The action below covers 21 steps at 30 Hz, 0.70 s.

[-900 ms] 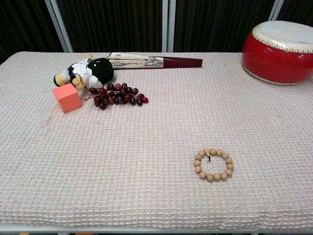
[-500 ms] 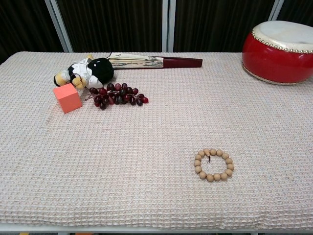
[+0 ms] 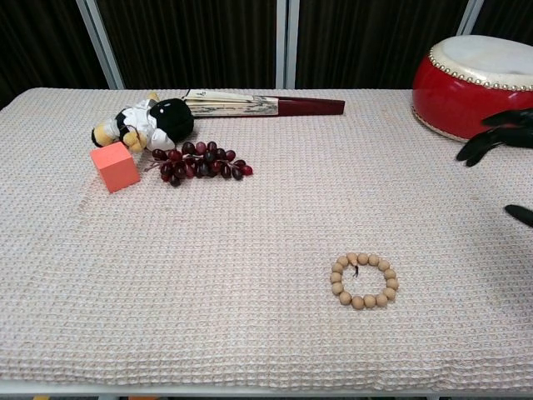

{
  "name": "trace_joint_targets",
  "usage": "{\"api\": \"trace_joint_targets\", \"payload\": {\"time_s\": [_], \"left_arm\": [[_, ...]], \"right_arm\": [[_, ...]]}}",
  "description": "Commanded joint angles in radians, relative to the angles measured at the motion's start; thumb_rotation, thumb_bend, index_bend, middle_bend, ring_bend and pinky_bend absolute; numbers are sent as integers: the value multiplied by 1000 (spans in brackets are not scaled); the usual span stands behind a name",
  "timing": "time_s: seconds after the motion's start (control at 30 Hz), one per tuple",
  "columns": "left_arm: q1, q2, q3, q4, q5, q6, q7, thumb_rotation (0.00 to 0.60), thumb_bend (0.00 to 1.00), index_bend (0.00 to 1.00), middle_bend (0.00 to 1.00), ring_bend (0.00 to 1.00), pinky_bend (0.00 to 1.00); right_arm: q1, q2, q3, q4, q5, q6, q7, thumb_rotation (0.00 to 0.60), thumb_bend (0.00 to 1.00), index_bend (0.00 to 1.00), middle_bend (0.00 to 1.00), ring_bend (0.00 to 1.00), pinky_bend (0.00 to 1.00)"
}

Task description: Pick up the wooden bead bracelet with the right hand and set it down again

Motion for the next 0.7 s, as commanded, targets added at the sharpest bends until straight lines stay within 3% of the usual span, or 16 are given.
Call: {"api": "trace_joint_targets", "payload": {"time_s": [0.03,0.3,0.7], "left_arm": [[1,0,0,5,-2,0,-7,600,0,194,155,51,100],[6,-5,-2,28,-17,-11,-38,600,0,194,155,51,100],[5,-9,-5,54,-24,-22,-69,600,0,194,155,51,100]], "right_arm": [[150,-134,18,93,52,-163,-28,600,331,263,259,0,0],[268,-300,-14,232,32,-222,-116,600,327,333,260,0,0],[296,-412,-107,387,-78,-68,-121,600,327,408,266,0,0]]}}
